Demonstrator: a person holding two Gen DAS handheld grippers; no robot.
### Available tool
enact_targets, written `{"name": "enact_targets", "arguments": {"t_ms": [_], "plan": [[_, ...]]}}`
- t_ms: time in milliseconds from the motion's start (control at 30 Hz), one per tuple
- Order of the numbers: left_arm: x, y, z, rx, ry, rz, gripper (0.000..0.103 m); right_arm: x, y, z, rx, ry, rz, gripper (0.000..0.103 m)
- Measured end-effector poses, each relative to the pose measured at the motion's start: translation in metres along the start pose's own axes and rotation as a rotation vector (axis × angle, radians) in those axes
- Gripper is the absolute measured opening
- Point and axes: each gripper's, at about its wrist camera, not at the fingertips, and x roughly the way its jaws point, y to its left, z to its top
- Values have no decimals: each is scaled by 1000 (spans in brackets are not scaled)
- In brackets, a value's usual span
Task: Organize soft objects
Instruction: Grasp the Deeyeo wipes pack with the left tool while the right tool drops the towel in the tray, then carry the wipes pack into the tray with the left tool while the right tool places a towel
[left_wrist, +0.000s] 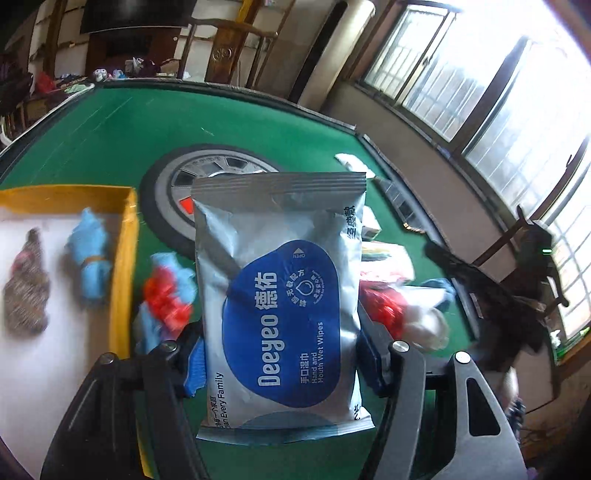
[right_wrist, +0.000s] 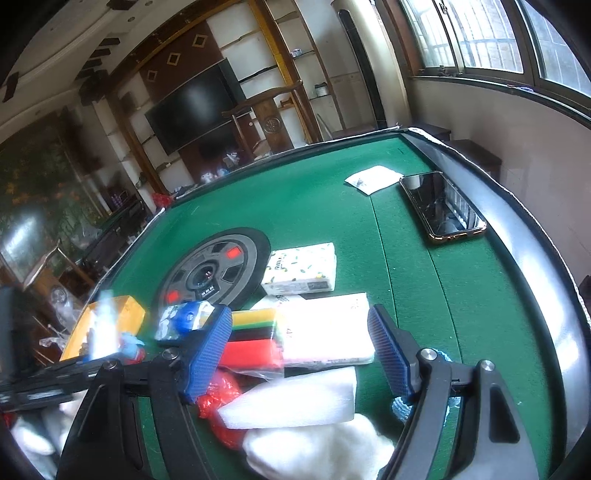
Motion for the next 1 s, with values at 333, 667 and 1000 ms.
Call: {"name": "enact_targets", "arguments": {"t_ms": [333,667,1000], "plan": [[-112,69,-41,-92,-195,151,64,-7,18,1,-24,-3,-36,71],[-130,124,-74,-213,-210,143,64,72,159,-24,-90,395,338,69],[-149,164,-87,-287,-255,175,64,136,197,-52,-60,499,227,28]]}}
